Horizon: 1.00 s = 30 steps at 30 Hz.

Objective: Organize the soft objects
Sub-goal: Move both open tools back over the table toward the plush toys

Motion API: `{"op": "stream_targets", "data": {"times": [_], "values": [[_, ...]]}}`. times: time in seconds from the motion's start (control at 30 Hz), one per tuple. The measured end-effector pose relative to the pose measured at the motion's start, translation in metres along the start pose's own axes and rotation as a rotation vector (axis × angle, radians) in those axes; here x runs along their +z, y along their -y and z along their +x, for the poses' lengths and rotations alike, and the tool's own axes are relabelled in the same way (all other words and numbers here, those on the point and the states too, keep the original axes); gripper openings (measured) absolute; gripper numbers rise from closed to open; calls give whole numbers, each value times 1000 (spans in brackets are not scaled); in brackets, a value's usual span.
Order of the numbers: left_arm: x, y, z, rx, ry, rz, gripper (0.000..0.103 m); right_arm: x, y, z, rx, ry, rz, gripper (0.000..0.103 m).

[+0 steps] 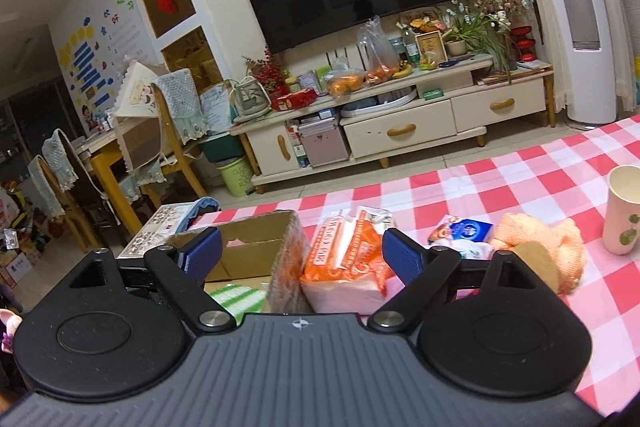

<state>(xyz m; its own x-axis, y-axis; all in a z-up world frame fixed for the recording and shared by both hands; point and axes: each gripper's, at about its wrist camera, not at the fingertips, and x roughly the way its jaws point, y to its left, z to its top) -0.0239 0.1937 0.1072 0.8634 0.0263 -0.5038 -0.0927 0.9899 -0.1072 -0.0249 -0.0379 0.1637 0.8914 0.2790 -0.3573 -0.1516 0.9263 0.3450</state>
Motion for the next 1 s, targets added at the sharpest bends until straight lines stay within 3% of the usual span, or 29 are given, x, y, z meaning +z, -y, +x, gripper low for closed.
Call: {"op": "stream_targets", "data": {"times": [0.53,1.0], "values": [[-5,40,-1,-35,0,73,102,-8,18,-24,-68,56,-46,103],[-13,72,-3,-71,-1,146,102,-20,49,-45,-152,92,-5,103]]}}
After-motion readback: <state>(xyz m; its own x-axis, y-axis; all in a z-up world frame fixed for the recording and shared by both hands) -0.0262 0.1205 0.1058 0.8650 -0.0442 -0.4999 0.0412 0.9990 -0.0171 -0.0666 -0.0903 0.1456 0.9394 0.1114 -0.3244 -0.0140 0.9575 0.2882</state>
